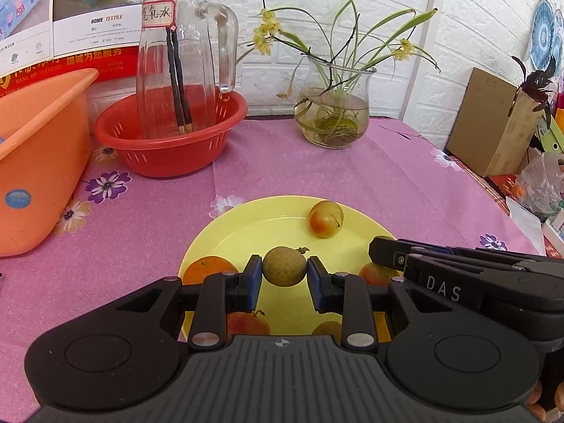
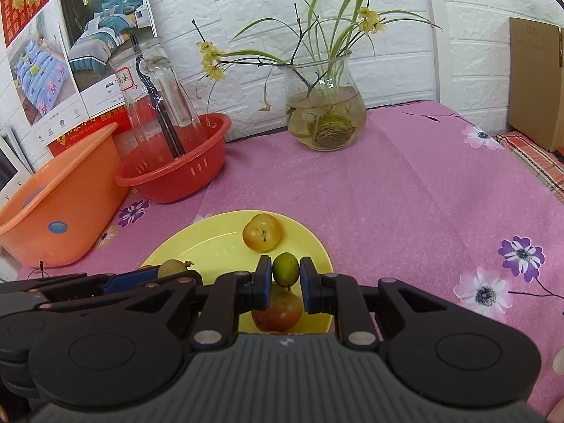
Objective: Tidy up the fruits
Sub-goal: 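Lower both fruits onto the yellow plate and open both tools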
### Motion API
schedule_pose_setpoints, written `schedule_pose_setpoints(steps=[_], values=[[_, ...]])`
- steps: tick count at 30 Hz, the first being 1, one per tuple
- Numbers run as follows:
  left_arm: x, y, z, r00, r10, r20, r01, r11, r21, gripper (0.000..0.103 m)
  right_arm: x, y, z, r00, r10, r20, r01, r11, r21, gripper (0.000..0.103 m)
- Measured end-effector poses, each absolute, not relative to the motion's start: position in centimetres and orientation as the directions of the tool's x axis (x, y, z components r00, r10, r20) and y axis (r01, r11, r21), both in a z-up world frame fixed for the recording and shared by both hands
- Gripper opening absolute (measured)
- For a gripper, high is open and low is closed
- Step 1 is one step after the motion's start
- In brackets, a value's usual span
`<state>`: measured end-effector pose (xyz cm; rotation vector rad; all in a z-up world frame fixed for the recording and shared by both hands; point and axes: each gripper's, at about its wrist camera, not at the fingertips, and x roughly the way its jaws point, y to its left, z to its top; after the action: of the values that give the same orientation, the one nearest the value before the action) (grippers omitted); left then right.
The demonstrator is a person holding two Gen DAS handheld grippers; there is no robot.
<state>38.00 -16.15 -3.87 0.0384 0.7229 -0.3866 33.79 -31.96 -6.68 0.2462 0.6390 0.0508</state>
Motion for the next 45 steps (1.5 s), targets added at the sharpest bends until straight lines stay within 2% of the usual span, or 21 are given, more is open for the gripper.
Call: schedule_pose_setpoints(steps=[23, 26, 34, 39, 45], values=[[37.2, -15.6, -3.1, 0.688, -0.345, -0.638, 0.363, 0.925, -0.109, 0.027, 32.9, -32.1, -6.1, 0.814, 0.103, -0.572, 0.050, 0.968, 0.246, 0.070], [36.8, -15.2, -2.8, 0.694, -0.346, -0.632, 0.362, 0.926, -0.109, 0.032, 32.2, -31.8, -5.8, 0.819, 0.090, -0.567, 0.052, 0.972, 0.230, 0.070], [34.0, -12.7, -1.0, 0.720, -0.361, -0.593, 0.375, 0.921, -0.105, 0.033, 30.0, -31.2, -4.2, 0.836, 0.112, -0.537, 0.016, 0.973, 0.229, 0.070], [31.5, -10.4, -0.1, 0.735, -0.364, -0.571, 0.375, 0.921, -0.104, 0.039, 28.2, -30.2, -3.4, 0.837, 0.137, -0.530, -0.024, 0.976, 0.214, 0.070], [27.5, -7.1, 0.0, 0.746, -0.332, -0.577, 0.361, 0.930, -0.069, 0.039, 25.5, -28.7, -3.0, 0.830, 0.177, -0.529, -0.088, 0.978, 0.189, 0.070]])
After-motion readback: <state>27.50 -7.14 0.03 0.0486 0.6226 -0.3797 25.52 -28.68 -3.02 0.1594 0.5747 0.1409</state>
